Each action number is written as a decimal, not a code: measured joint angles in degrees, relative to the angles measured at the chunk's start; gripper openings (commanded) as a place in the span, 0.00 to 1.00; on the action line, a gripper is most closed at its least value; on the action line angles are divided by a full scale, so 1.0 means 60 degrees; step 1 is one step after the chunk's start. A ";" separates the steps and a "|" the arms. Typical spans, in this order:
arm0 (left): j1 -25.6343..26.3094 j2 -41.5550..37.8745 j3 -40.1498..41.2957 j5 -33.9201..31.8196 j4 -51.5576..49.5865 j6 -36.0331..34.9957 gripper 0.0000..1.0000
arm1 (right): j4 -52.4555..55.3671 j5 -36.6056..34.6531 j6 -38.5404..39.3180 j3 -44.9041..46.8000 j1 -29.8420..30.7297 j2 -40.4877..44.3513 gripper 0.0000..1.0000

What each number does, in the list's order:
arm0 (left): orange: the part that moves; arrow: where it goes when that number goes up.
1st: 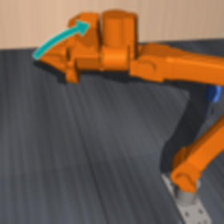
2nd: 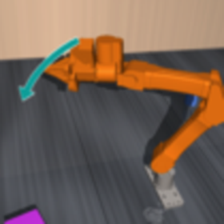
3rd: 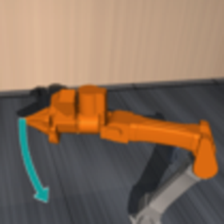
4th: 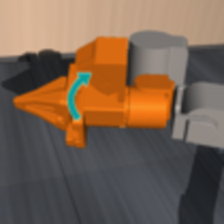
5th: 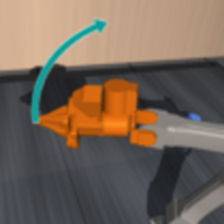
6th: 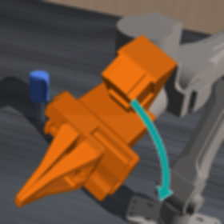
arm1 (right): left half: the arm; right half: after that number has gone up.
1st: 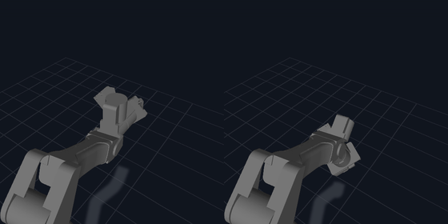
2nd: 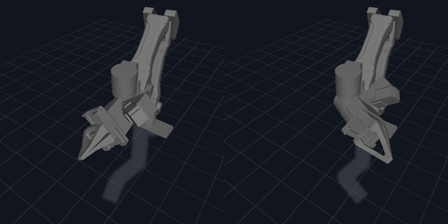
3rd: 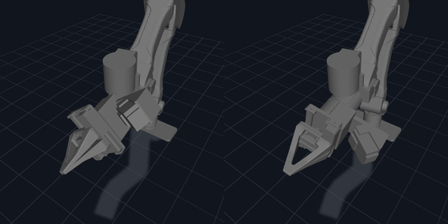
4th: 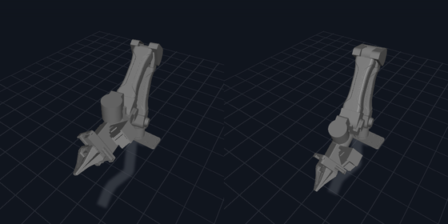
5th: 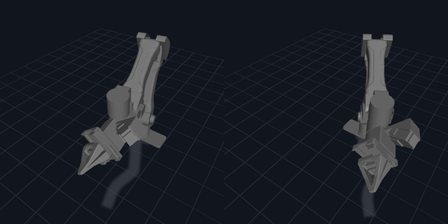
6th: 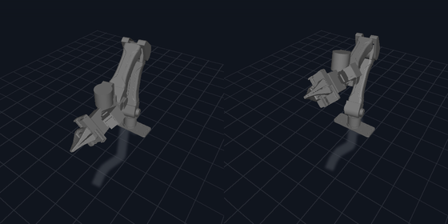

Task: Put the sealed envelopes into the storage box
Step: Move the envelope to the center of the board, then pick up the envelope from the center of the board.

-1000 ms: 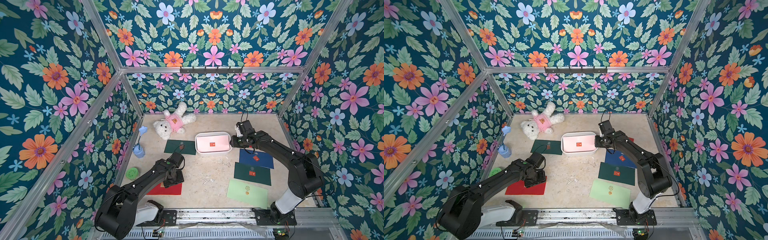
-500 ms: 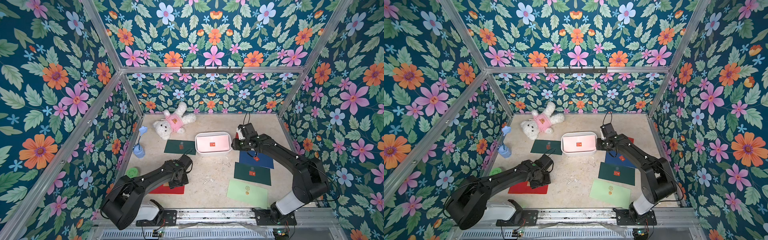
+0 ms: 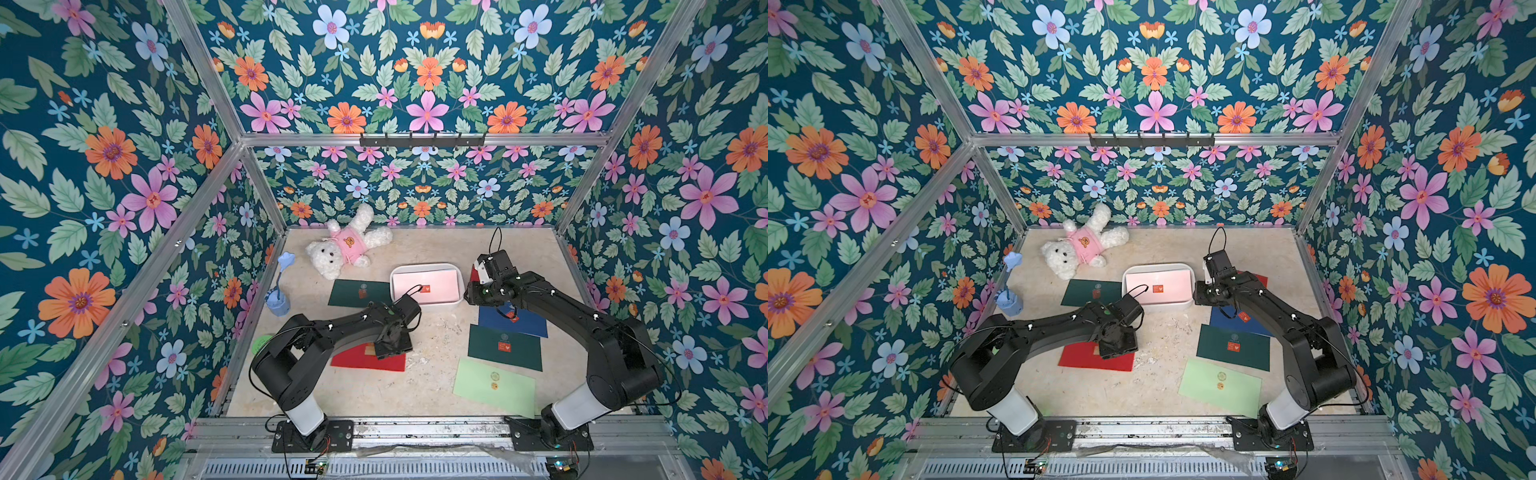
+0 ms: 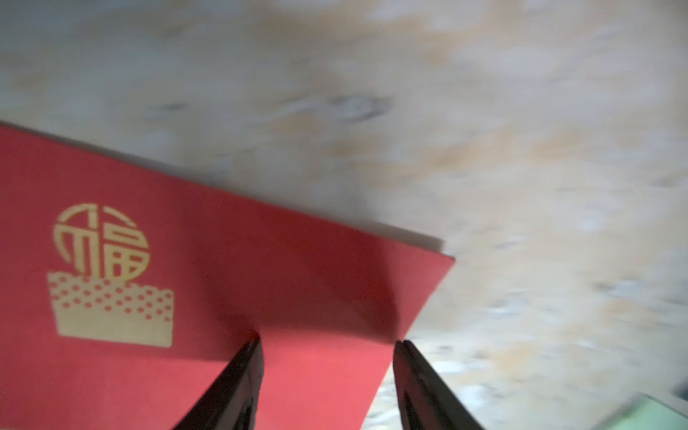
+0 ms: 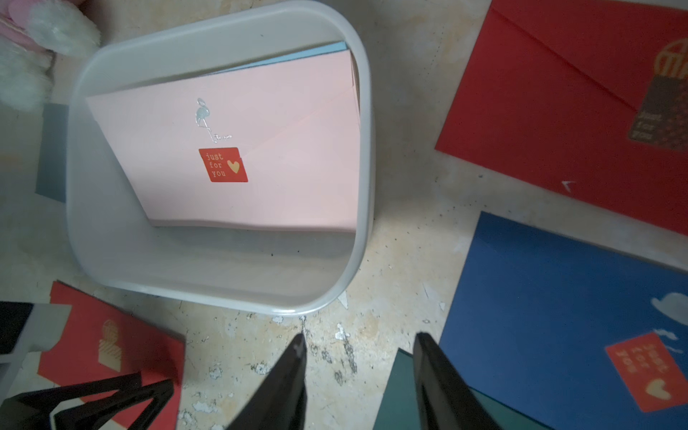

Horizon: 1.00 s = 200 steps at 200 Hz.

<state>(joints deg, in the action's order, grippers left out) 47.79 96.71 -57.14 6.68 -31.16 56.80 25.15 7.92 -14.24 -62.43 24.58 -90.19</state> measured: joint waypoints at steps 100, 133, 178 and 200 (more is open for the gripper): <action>-0.0787 -0.1096 -0.1173 0.0109 -0.0492 -0.1672 0.65 | -0.0725 0.1257 -0.0455 0.1297 0.0634 0.0557 0.52; -0.1519 -0.1311 -0.0645 0.0109 -0.0816 -0.2900 0.63 | -0.1239 0.1621 -0.0991 0.1912 0.1191 0.0648 0.52; -0.2299 -0.1242 -0.0044 0.0339 -0.0397 -0.4218 0.60 | -0.2229 0.1956 -0.2036 0.2998 0.1880 0.0889 0.52; -0.2357 -0.1064 0.0164 0.0674 0.0022 -0.4459 0.60 | -0.2754 0.2065 -0.2521 0.3486 0.2106 0.0882 0.53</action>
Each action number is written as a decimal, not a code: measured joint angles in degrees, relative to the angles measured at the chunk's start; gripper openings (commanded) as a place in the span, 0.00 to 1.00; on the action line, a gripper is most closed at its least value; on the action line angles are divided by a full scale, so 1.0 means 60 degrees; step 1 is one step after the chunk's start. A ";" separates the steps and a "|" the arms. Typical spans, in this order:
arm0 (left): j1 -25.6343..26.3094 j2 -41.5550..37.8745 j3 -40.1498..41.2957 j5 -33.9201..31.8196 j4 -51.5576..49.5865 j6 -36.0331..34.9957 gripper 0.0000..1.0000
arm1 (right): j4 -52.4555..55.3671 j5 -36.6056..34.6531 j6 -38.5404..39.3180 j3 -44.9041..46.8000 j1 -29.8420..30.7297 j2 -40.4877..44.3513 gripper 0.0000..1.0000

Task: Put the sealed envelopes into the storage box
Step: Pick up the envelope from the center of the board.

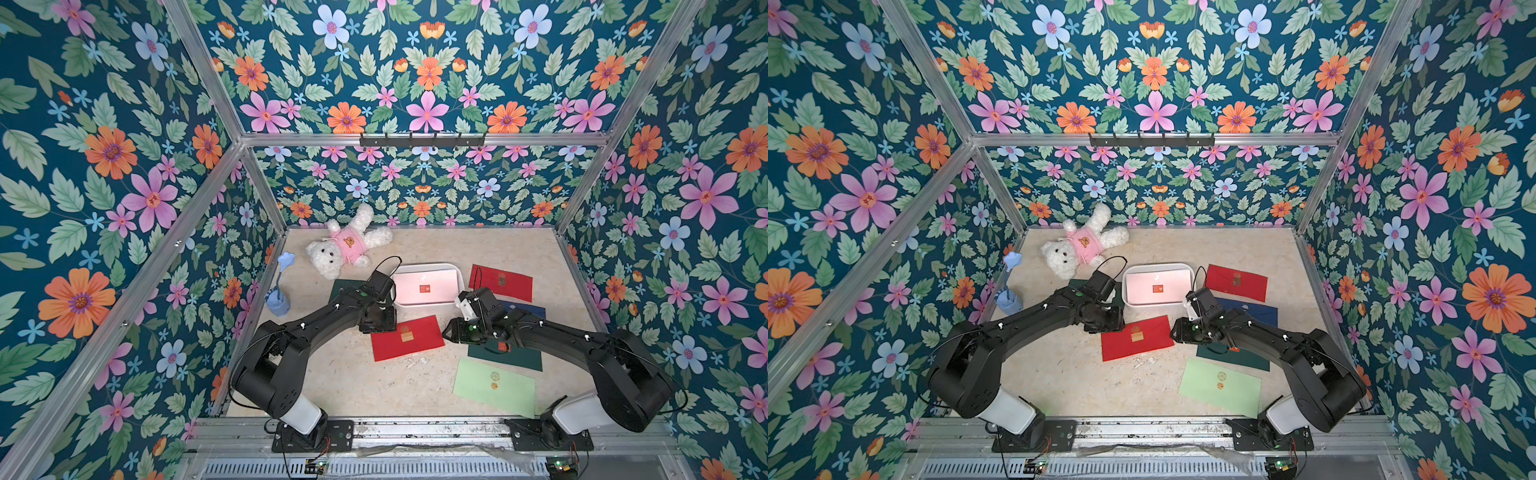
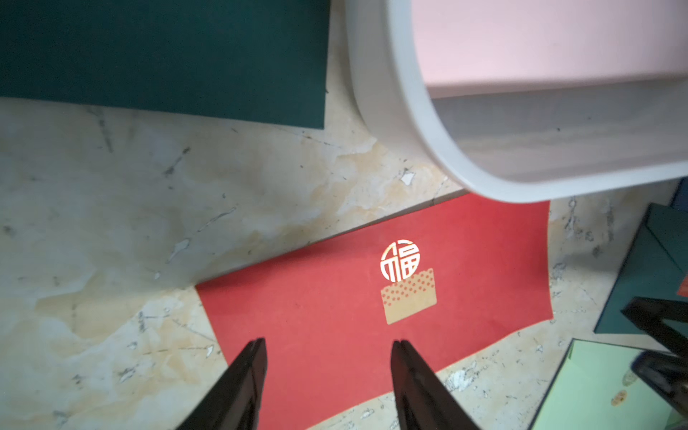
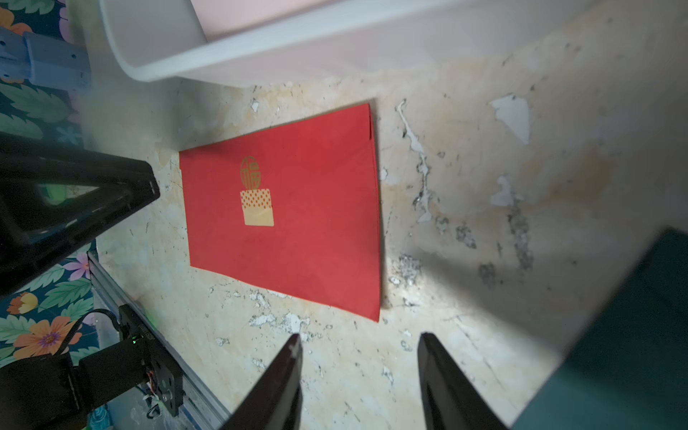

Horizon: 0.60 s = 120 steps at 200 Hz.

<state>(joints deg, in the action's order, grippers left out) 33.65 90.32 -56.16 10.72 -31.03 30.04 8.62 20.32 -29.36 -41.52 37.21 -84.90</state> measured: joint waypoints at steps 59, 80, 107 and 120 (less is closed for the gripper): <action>-0.0036 0.0160 0.0543 0.0346 0.0878 -0.0029 0.58 | -0.1446 0.0248 -0.1180 0.1045 0.0149 -0.0051 0.53; -0.0047 0.0200 0.0823 0.0372 0.1024 -0.0022 0.58 | -0.1836 0.0357 -0.1355 0.1162 0.0157 -0.0211 0.53; -0.0055 0.0222 0.1155 0.0455 0.1260 0.0022 0.57 | -0.2590 0.0623 -0.1614 0.1290 0.0175 -0.0466 0.53; -0.0058 0.0197 0.1231 0.0499 0.1410 0.0142 0.57 | -0.2881 0.0710 -0.1665 0.1322 0.0208 -0.0561 0.53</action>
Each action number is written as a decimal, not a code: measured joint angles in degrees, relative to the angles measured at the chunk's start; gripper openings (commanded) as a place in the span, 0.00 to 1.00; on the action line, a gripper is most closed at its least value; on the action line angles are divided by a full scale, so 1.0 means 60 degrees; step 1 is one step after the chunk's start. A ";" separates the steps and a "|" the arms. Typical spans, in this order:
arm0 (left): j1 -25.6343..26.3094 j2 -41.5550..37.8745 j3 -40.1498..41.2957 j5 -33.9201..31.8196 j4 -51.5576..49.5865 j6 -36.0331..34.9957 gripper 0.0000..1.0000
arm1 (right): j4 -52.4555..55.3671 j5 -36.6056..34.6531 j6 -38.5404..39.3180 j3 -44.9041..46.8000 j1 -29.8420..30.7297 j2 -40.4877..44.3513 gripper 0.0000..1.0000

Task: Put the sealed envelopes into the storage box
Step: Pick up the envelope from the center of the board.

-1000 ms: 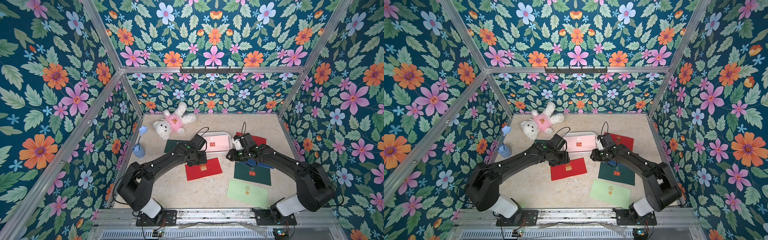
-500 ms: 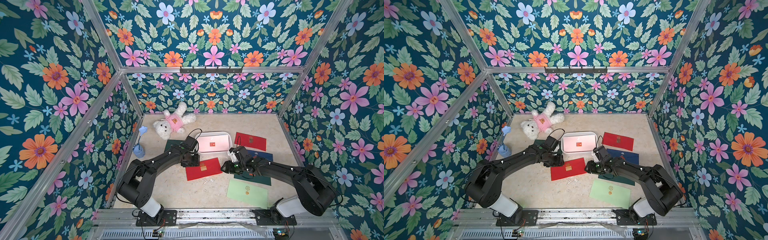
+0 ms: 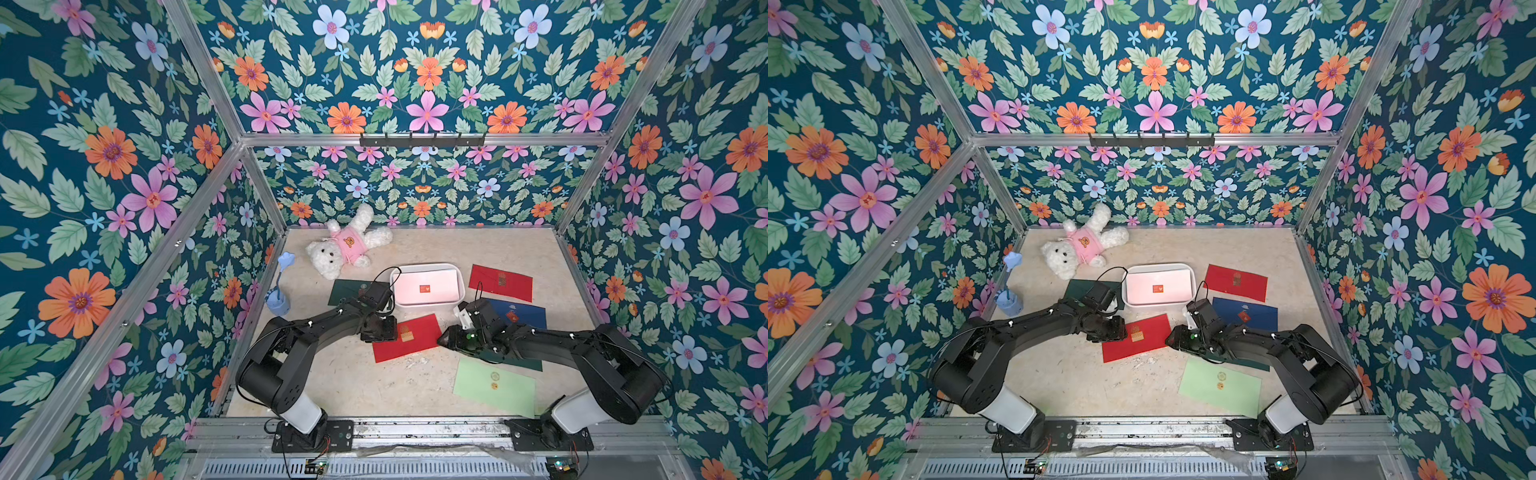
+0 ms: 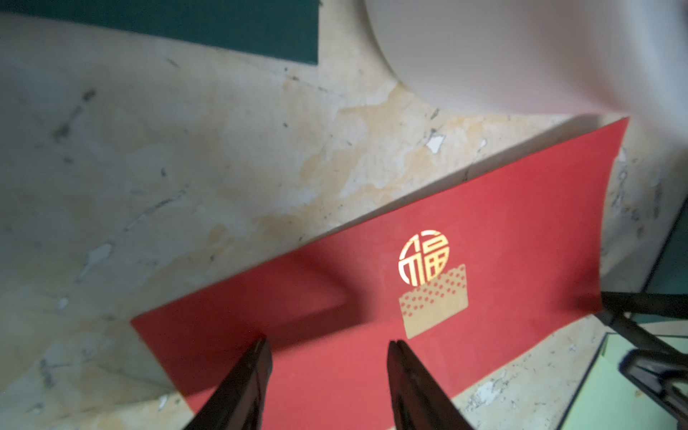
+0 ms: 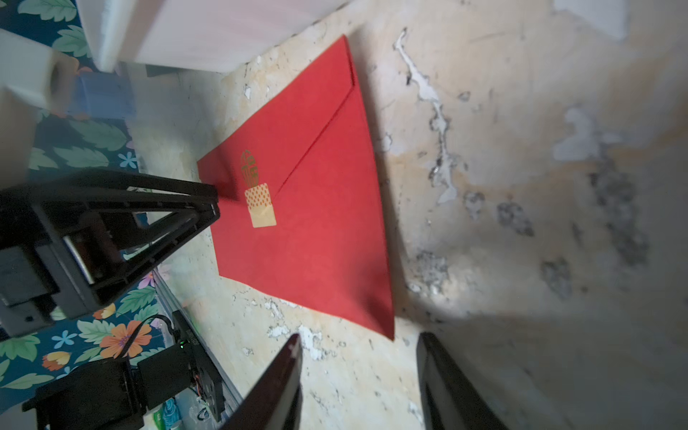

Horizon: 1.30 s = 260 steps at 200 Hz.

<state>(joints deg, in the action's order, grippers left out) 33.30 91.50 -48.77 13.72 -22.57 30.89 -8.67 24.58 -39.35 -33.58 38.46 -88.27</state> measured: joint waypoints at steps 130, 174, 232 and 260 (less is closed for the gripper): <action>-0.0033 -0.0022 0.0557 0.0430 0.1024 0.0047 0.55 | -0.1435 -0.0146 -0.0495 0.0058 0.0029 -0.0750 0.18; -0.0036 -0.0328 0.0433 0.0514 0.0732 0.0055 0.59 | -0.1045 -0.0404 -0.0481 -0.0102 0.0029 -0.0557 0.08; -0.0091 -0.0852 -0.1821 0.0929 -0.0856 -0.1494 0.63 | -0.0138 -0.0561 0.0539 -0.0189 0.0029 0.0670 0.04; -0.0084 -0.0823 -0.2539 0.1133 -0.1523 -0.3064 0.64 | 0.0470 -0.0288 0.1421 -0.0375 0.0029 0.1530 0.04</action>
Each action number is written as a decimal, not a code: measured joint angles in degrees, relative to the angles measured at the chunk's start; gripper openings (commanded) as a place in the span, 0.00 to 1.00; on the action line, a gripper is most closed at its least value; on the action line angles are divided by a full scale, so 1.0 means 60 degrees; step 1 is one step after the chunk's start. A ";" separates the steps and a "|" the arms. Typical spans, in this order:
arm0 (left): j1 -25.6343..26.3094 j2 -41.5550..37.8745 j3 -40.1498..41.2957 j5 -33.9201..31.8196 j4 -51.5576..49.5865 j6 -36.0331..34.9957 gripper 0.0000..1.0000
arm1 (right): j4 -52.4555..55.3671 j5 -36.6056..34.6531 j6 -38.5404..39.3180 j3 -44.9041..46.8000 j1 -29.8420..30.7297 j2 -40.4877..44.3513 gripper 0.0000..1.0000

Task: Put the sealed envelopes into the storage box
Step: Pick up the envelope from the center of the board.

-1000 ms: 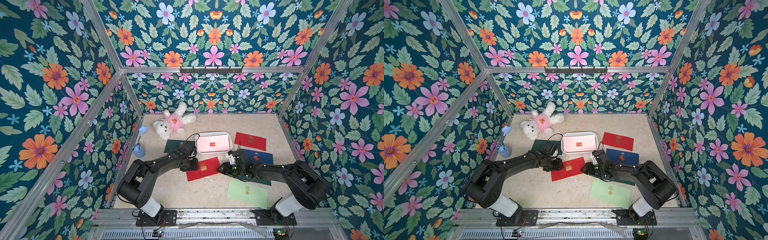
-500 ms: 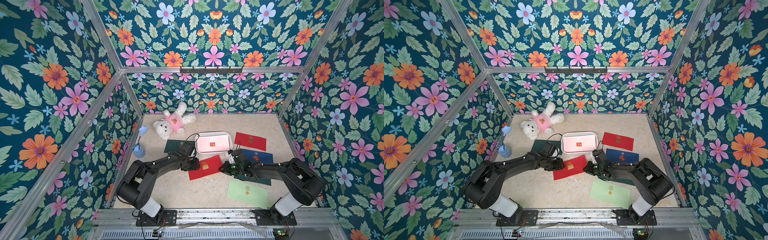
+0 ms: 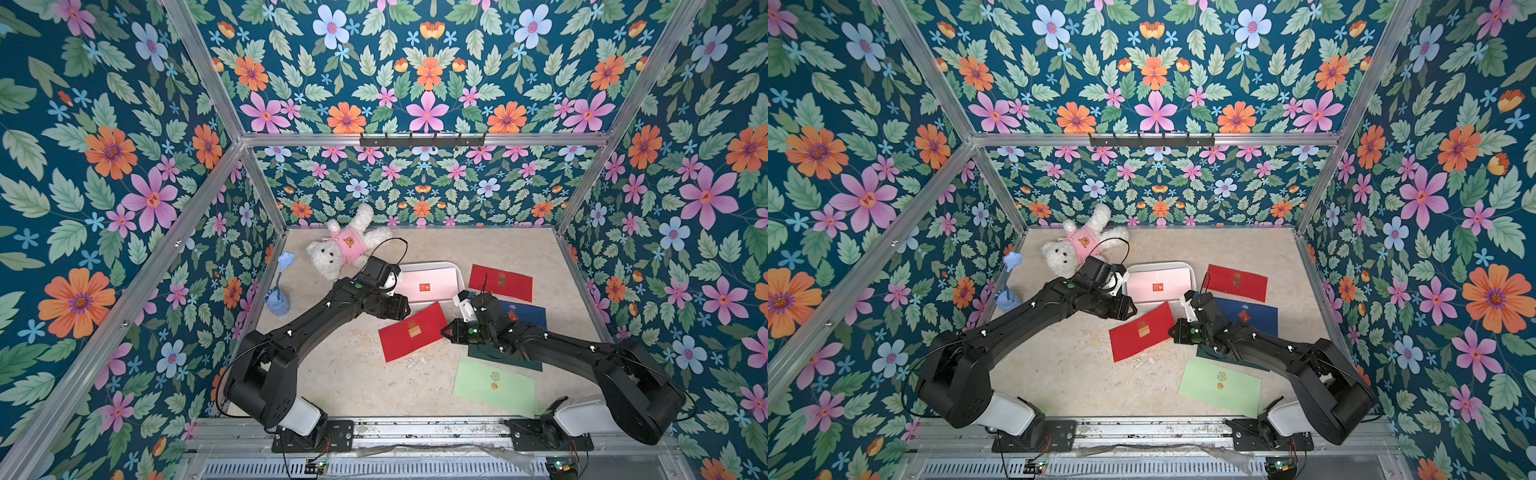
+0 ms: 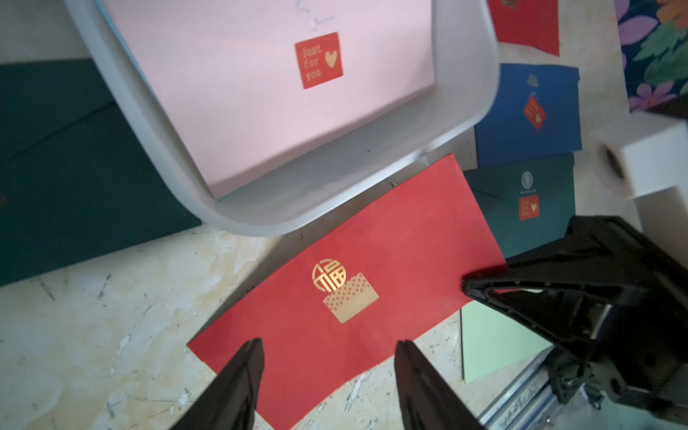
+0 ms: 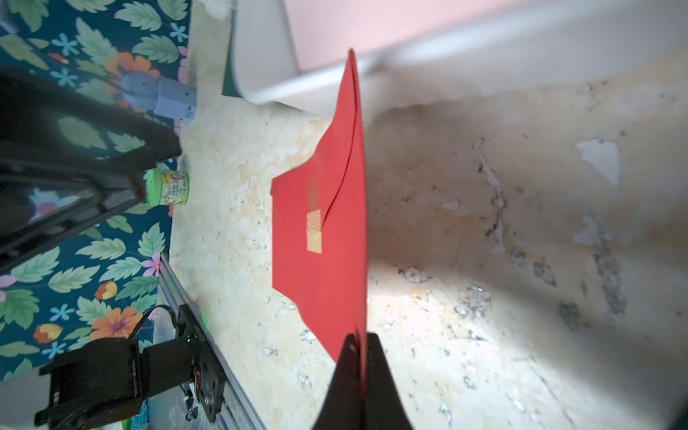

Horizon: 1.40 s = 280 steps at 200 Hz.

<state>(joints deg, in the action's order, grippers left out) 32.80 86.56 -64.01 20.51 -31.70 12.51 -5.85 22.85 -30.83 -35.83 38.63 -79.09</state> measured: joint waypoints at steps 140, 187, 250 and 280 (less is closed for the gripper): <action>-0.0386 -0.1053 0.0663 0.1840 0.0364 -0.5162 0.68 | 0.2244 0.1690 0.3249 -0.1606 0.0004 0.1381 0.01; -0.0393 -0.1067 0.0965 0.2634 0.0372 -0.5461 0.67 | 0.2288 0.2350 0.3792 -0.2091 0.0004 0.1086 0.01; -0.0401 -0.1610 0.1330 0.3395 0.0506 -0.5293 0.25 | 0.2634 0.2597 0.4408 -0.2594 -0.0087 0.0554 0.01; -0.0393 -0.1792 0.1319 0.3723 0.0576 -0.4907 0.00 | 0.2677 0.2426 0.4572 -0.2739 -0.0397 0.0306 0.13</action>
<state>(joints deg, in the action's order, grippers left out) 30.44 75.81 -56.10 42.85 -28.25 -16.93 10.22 37.41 -3.40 -52.27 36.25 -77.25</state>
